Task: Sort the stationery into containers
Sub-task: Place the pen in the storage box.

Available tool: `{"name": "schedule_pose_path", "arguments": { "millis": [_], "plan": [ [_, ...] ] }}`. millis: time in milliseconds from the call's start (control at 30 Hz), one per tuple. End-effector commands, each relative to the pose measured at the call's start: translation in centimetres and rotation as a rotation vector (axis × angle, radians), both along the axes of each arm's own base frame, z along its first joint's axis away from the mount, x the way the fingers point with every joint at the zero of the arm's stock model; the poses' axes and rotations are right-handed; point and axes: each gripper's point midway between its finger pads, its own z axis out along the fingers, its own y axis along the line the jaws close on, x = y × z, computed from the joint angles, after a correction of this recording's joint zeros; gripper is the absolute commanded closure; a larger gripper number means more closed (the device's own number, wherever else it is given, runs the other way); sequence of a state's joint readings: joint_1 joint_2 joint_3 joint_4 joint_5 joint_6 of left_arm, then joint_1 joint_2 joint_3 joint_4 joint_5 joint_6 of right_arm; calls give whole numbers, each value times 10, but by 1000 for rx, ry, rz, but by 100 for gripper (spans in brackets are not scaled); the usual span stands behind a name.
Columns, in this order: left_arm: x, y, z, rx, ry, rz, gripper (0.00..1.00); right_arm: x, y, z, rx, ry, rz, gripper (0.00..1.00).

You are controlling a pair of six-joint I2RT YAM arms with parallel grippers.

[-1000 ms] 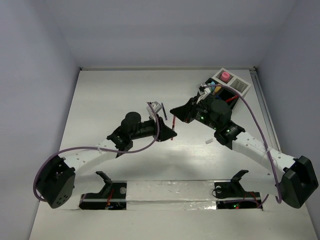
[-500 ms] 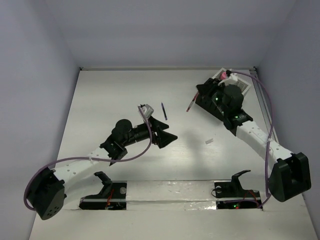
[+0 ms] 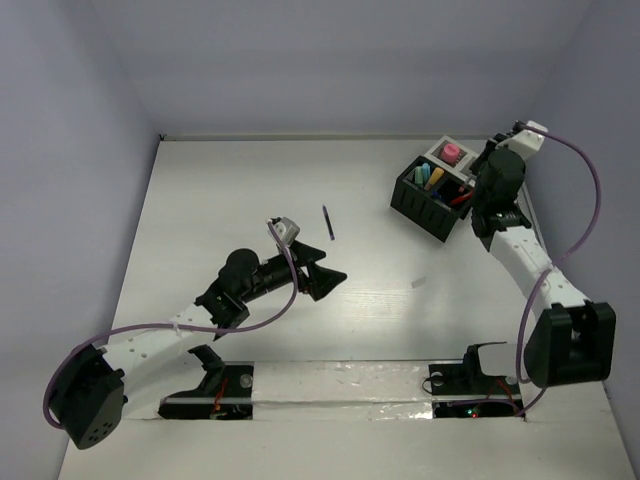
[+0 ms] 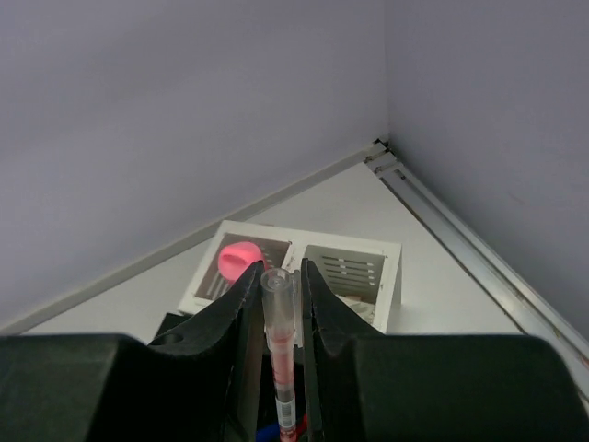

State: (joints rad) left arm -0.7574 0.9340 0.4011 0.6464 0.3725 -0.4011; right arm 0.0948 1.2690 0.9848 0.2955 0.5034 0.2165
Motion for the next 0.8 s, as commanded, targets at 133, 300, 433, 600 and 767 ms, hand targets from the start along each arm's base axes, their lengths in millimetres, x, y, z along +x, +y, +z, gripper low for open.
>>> {"name": "schedule_pose_path", "arguments": {
  "millis": [133, 300, 433, 600, 767],
  "plan": [
    [-1, 2, 15, -44, -60, 3, 1, 35, -8, -21, -112, 3, -57, 100],
    [1, 1, 13, -40, -54, 9, 1, 34, 2, -47, -75, 34, -2, 83],
    [6, 2, 9, -29, -42, 32, 1, 30, 13, -47, -27, 35, 60, 42],
    [18, 11, 9, -21, -37, 124, 1, 25, 40, -31, 5, 51, 175, 28],
    [27, 24, 17, -55, -37, 220, 1, 18, 129, -24, 10, 120, 463, 48]
  ]
}}
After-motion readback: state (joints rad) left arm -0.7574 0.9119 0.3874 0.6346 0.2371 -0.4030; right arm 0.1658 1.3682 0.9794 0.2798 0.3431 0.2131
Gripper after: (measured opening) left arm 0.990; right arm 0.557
